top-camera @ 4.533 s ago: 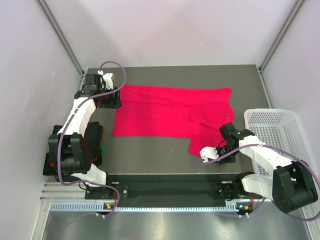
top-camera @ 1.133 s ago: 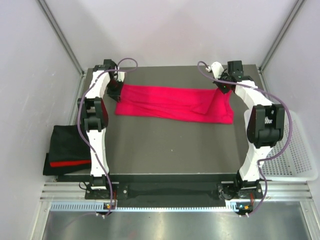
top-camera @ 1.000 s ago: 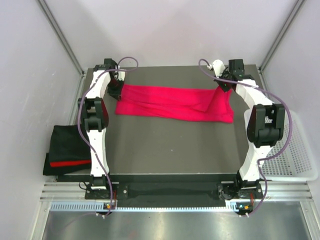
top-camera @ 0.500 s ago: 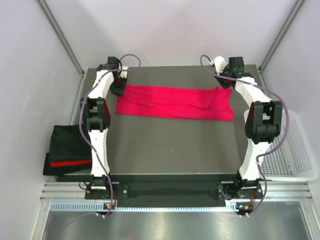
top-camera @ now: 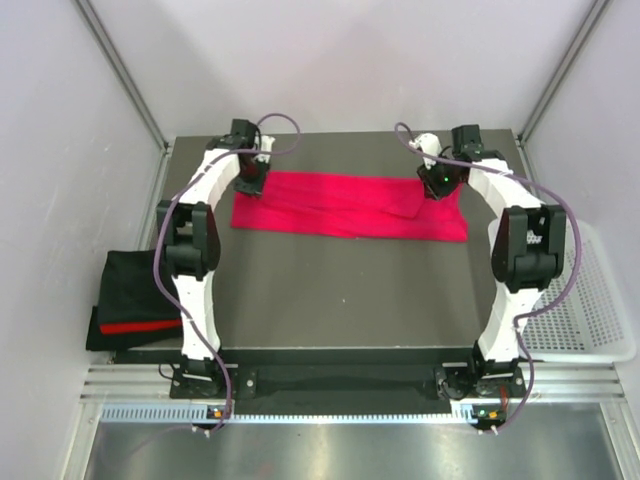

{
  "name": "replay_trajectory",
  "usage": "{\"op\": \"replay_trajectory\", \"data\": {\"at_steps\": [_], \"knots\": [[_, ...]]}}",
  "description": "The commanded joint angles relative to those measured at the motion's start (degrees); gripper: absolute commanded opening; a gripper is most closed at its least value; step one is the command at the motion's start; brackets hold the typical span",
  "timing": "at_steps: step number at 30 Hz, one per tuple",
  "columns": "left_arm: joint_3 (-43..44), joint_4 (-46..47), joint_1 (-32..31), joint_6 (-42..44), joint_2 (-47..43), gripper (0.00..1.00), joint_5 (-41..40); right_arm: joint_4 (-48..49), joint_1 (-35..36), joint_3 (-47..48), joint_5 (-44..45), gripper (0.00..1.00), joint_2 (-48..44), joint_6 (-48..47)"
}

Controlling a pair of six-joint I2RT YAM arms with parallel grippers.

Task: Fold and stack the t-shirts
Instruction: Fold the tshirt

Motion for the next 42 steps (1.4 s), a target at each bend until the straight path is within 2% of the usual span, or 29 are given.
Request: {"op": "replay_trajectory", "data": {"at_steps": [1,10,20,23,27,31,34,35,36,38,39,42], "knots": [[-0.1,-0.6,-0.9,0.7,4.2,0.35,1.4,-3.6,1.4,-0.8,-4.2,0.31,1.6,-1.7],[-4.8,0.2,-0.6,-0.4,6.2,0.34,-2.4,-8.5,2.9,1.8,-3.7,0.3,6.2,-3.3],[-8.4,-0.2,-0.6,-1.1,6.4,0.34,-2.7,-7.4,4.6,3.9,-3.2,0.29,10.1,-3.3],[-10.9,0.8,-0.6,-1.2,4.9,0.34,-3.1,-7.4,5.5,10.8,-4.1,0.3,12.3,-2.9],[-14.2,1.6,-0.6,-1.8,2.0,0.34,-6.0,-8.4,5.3,33.0,-4.7,0.29,21.7,1.1],[-17.0,2.4,-0.6,-1.5,-3.9,0.34,-7.8,-3.0,3.9,40.0,-4.6,0.29,20.0,7.7],[-20.4,5.5,-0.9,2.9,-11.1,0.38,-5.7,-1.3,3.7,33.9,-2.6,0.31,12.3,7.2],[-21.8,6.8,-1.2,4.3,-13.1,0.4,-5.3,0.3,3.6,30.2,-2.3,0.31,9.4,7.3],[-25.0,9.5,-1.5,8.4,-16.8,0.43,-4.1,3.2,3.4,22.0,-2.3,0.32,3.4,6.9],[-28.2,12.7,-3.2,13.3,-19.7,0.58,-6.3,5.1,3.5,14.5,-2.5,0.33,-5.3,6.3],[-29.5,15.6,-3.9,18.6,-21.2,0.61,-7.7,5.4,3.6,8.7,-2.6,0.33,-7.5,6.3],[-31.1,17.8,-5.6,26.8,-20.2,0.65,-11.1,3.9,3.5,-0.5,-4.5,0.35,-15.3,6.1]]}}
